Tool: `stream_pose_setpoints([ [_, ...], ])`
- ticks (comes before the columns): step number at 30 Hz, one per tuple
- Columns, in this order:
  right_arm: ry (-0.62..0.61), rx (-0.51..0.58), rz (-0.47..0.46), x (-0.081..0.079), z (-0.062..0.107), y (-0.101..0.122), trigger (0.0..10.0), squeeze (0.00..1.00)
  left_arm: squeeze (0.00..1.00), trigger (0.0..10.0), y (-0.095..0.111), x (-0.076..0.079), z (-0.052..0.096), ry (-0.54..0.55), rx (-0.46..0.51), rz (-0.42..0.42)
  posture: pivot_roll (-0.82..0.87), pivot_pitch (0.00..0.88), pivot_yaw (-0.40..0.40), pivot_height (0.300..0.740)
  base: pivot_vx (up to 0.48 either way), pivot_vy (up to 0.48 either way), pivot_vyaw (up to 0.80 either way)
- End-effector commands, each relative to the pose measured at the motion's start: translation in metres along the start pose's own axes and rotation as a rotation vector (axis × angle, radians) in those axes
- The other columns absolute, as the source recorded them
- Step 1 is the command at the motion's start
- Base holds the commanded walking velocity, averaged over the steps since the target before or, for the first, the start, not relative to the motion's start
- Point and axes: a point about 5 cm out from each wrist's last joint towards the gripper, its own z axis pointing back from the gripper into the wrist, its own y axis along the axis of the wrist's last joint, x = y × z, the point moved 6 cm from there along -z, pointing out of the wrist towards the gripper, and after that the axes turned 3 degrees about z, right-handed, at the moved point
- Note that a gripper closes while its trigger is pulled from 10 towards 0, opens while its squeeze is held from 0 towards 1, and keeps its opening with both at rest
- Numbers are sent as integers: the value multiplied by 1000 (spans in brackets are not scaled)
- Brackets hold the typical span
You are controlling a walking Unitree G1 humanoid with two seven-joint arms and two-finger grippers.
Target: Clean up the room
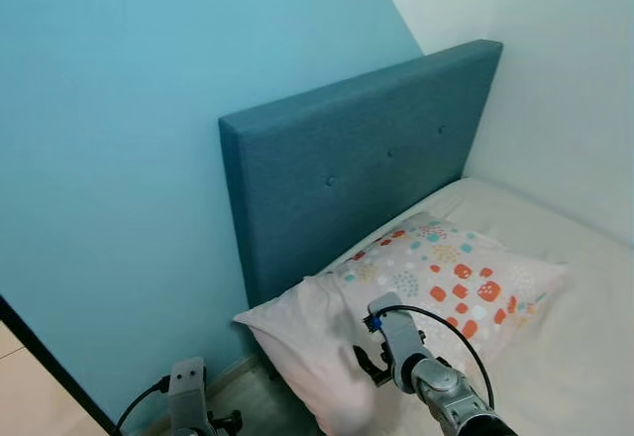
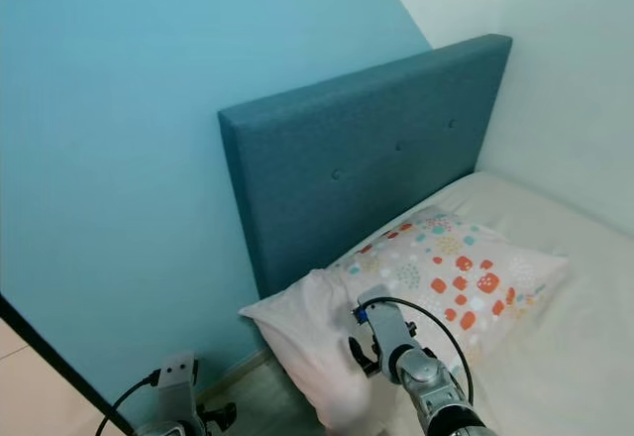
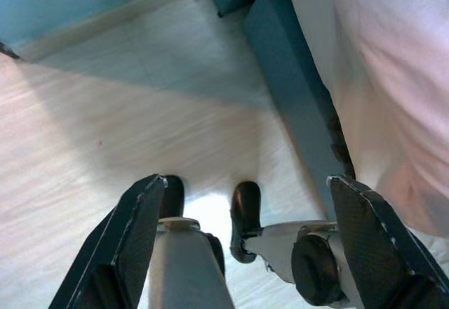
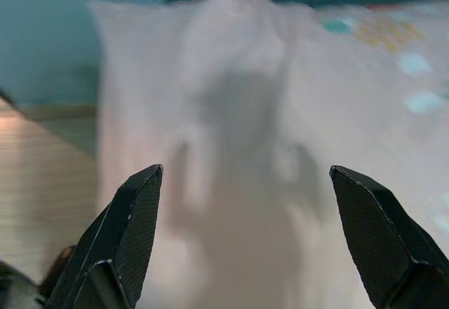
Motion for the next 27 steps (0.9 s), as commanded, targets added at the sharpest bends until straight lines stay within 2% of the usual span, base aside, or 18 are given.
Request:
stream_pose_setpoints([
  [1, 49, 24, 30, -11, -3, 9, 10000, 0, 0, 10000, 1, -8, 1, 35, -4, -19, -30, 0, -12, 740, 0, 0, 0],
  [3, 70, 38, 32, -16, -5, 13, 10000, 0, 0, 10000, 1, -9, 1, 39, -5, -20, -30, 0, -12, 740, 0, 0, 0],
  [4, 121, 64, 27, -28, -7, 20, 10000, 0, 0, 10000, 1, -10, 1, 44, -7, -31, -27, 0, -15, 740, 0, 0, 0],
  [9, 166, 76, 21, -37, -8, 25, 10000, 0, 0, 10000, 1, -10, 1, 50, -9, -48, -27, 0, -15, 731, 0, 0, 0],
  [10, 208, 73, 32, -44, -8, 26, 10000, 0, 0, 10000, 0, -10, 1, 46, -9, -51, -25, 0, -16, 721, 0, 0, 0],
  [17, 290, 52, 66, -55, -5, 21, 10000, 0, 0, 10000, -3, -12, 2, 54, -14, -69, -28, 0, -18, 696, 0, 0, 0],
  [27, 402, 81, 93, -75, -4, 32, 10000, 0, 0, 10000, 1, -21, 3, 107, 2, -104, -26, 0, -26, 656, 0, 0, 0],
])
